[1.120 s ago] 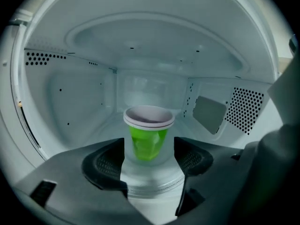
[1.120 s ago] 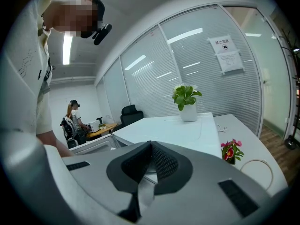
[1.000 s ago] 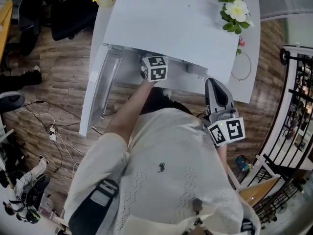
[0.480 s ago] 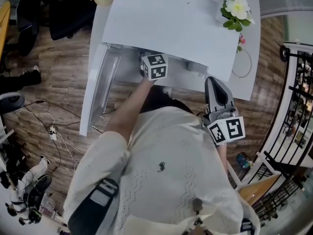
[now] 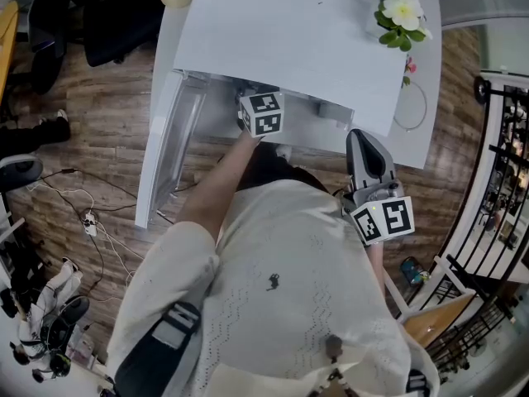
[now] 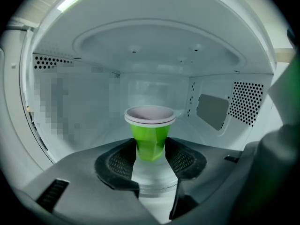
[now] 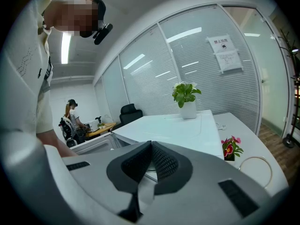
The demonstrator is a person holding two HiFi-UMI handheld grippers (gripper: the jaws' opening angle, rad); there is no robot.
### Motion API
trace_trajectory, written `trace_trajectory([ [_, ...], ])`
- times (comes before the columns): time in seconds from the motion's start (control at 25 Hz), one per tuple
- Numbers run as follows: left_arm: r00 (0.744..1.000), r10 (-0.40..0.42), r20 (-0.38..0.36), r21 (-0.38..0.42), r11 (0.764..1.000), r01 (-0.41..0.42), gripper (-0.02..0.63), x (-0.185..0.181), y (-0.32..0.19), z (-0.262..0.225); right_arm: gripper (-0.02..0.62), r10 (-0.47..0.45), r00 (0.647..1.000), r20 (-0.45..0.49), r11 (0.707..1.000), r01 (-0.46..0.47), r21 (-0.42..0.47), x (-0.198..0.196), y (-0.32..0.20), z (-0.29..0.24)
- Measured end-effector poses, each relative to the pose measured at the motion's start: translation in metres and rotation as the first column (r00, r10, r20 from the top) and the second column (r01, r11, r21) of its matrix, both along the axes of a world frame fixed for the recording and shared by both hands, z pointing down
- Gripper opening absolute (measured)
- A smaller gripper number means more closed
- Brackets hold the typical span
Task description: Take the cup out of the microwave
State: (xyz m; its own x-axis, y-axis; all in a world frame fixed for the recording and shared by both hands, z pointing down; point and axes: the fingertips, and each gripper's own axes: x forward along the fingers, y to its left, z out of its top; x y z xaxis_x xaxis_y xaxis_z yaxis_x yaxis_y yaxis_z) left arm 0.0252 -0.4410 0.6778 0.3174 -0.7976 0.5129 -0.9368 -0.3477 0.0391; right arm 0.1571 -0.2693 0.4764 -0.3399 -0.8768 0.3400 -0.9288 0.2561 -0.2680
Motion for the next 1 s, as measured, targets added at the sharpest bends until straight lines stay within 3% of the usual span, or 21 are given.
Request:
trace_trajectory([
  [1.0,1.0,-0.01,-0.028,0.024,1.0,0.011,0.216,-0.012,0.056,-0.024,0.009,-0.115,0.993,0.013,0.993,0.115,0.039,-0.013,0.03,-0.012],
])
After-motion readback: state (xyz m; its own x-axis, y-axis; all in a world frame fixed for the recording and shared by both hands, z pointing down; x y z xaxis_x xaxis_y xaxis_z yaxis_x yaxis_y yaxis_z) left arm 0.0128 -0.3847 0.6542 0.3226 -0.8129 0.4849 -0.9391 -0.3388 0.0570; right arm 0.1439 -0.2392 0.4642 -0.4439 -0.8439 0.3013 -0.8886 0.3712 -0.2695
